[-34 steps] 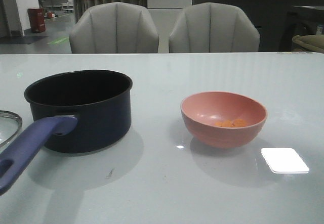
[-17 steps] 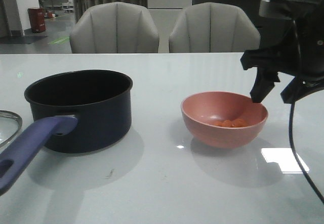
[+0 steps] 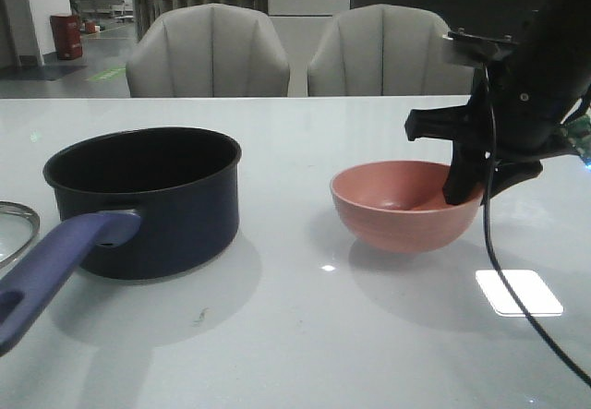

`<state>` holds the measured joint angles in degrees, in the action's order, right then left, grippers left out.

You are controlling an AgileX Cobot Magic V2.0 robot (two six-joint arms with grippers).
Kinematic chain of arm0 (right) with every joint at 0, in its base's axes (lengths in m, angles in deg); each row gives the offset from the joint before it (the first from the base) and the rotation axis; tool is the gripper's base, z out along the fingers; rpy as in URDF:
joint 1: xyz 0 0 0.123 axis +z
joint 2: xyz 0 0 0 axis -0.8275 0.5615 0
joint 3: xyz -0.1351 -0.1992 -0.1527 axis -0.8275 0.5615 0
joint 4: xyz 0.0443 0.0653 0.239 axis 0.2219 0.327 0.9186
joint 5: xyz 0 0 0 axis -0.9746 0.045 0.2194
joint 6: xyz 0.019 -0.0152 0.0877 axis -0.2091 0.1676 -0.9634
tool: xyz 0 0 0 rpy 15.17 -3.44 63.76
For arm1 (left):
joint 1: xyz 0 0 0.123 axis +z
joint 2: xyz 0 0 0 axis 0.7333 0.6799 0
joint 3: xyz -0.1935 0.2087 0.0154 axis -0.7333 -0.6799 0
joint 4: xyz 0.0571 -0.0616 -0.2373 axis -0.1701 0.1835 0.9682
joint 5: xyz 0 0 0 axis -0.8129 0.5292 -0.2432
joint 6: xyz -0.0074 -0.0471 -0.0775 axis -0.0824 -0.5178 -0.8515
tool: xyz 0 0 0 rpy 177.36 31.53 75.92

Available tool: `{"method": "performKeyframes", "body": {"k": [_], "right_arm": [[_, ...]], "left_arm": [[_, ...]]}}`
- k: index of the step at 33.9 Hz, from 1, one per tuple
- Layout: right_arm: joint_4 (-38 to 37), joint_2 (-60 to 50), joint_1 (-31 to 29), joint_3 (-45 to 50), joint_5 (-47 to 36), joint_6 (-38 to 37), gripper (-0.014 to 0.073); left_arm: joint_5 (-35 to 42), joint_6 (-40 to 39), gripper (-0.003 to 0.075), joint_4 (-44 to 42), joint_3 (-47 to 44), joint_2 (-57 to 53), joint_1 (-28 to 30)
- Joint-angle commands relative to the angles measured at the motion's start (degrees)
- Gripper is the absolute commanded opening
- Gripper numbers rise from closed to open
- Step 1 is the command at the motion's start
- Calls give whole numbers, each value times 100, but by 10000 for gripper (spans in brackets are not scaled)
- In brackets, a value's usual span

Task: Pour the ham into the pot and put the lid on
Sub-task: 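Lift the pink bowl over the pot and tip the ham in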

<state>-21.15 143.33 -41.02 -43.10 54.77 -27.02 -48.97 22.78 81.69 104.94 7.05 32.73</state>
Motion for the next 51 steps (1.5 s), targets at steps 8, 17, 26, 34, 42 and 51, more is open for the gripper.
{"method": "performKeyframes", "body": {"k": [8, 17, 26, 34, 42, 51], "right_arm": [[274, -947, 94, -877, -173, 423, 137], [264, -775, 1093, -1998, 347, 1116, 137], [218, -17, 1759, -3139, 296, 1116, 137], [203, -6, 2016, -2804, -1656, 1116, 137], [-439, -12, 2327, -1541, -4728, 1133, 137], [-1400, 325, 2382, -766, -7029, 2021, 137]], "left_arm": [[458, -11, 617, 61, 151, 66, -40], [458, -11, 617, 61, 151, 66, -40], [458, -11, 617, 61, 151, 66, -40], [458, -11, 617, 61, 151, 66, -40], [458, -11, 617, 61, 151, 66, -40], [458, -11, 617, 61, 151, 66, -40]]}}
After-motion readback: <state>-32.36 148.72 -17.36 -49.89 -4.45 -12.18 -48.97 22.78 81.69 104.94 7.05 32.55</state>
